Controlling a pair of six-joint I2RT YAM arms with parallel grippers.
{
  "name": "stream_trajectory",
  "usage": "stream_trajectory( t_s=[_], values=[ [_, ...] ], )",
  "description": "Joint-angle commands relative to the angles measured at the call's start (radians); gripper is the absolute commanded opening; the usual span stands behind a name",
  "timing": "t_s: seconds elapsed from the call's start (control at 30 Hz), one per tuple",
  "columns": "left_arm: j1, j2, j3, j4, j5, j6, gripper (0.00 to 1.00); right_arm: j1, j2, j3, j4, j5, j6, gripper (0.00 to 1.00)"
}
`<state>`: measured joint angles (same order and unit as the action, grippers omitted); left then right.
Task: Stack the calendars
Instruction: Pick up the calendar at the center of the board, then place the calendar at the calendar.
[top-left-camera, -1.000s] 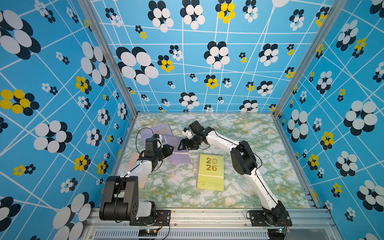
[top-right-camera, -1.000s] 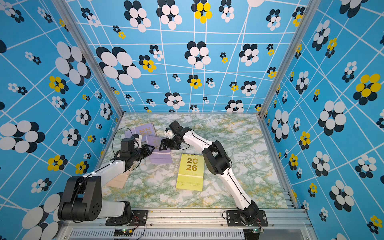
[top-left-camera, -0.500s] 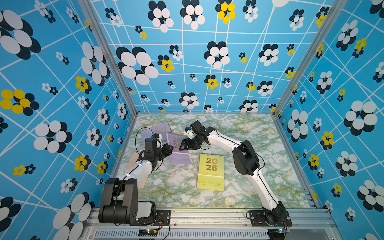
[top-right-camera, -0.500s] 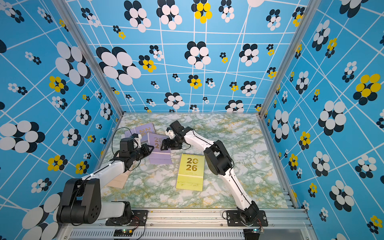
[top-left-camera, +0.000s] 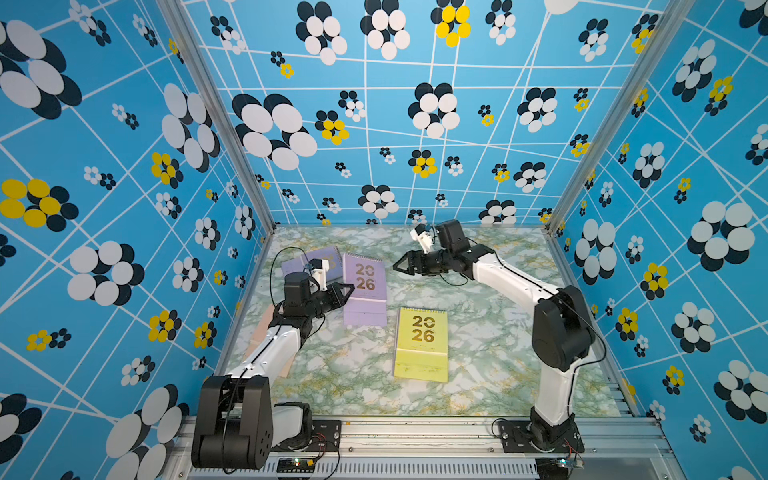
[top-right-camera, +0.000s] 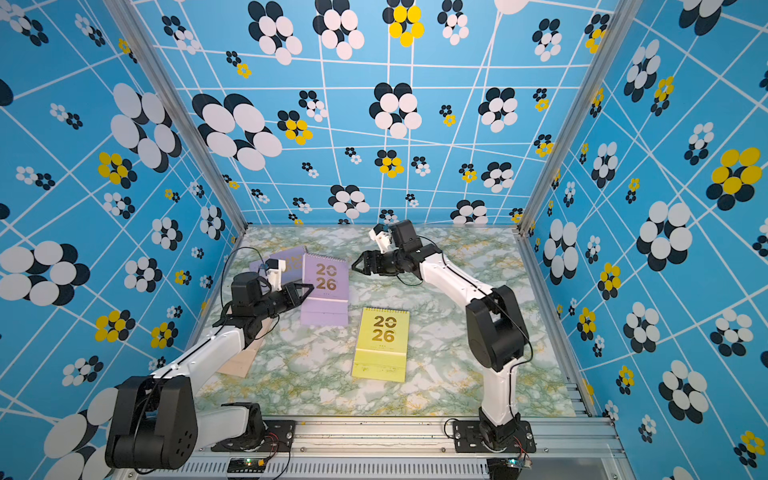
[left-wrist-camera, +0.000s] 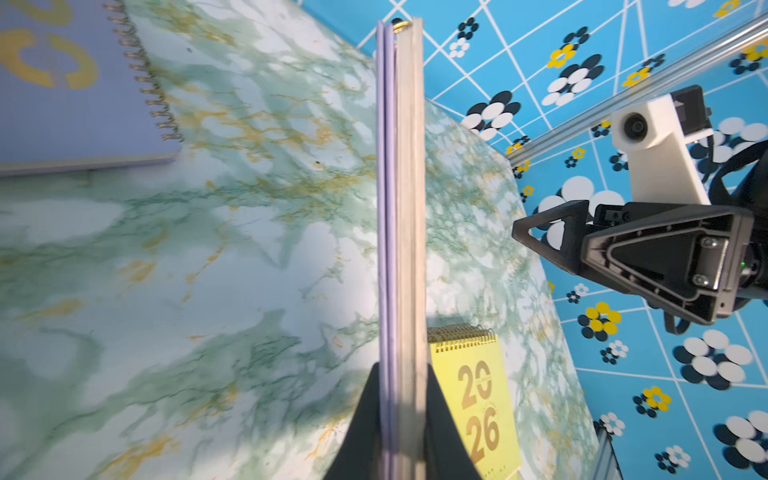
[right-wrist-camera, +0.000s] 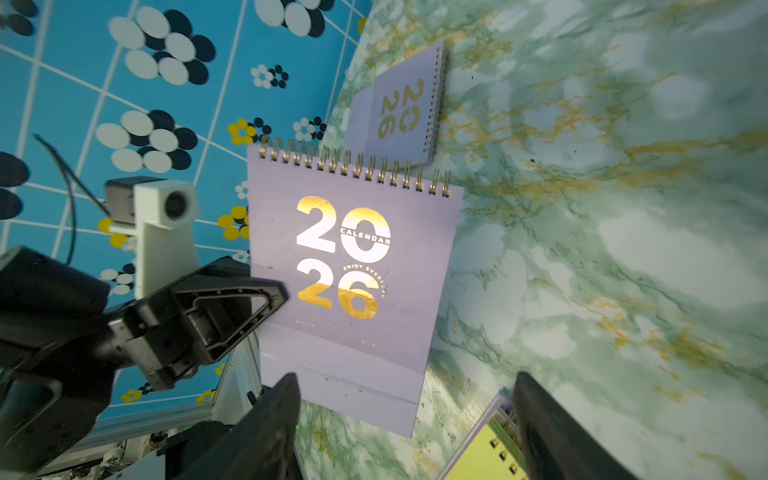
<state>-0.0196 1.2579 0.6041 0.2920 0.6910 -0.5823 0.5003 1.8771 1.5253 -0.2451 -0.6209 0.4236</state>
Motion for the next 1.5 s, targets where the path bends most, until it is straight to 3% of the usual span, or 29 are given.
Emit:
stream_trajectory(
  t_s=[0.0,0.33,0.67,1.47],
  values=[
    [0.002,-0.014,0.024,0.205,0.152,-0.067,0.00,-0.017,-0.070,-0.103,0.135,-0.100,0.009,0.82],
    [0.005,0.090,-0.002,0.622,0.300,-0.314,0.00,-0.045,-0.181,-0.300,0.346,-0.187,0.094,0.79],
    [-0.013,0.025,0.006,0.497,0.301,-0.239,0.00,-0.041,-0.156,-0.378,0.640,-0.271,0.254,0.73],
    [-0.028,0.052,0.000,0.611,0.341,-0.310,0.00,0.055,-0.023,-0.341,0.893,-0.292,0.380,0.32]
  ],
)
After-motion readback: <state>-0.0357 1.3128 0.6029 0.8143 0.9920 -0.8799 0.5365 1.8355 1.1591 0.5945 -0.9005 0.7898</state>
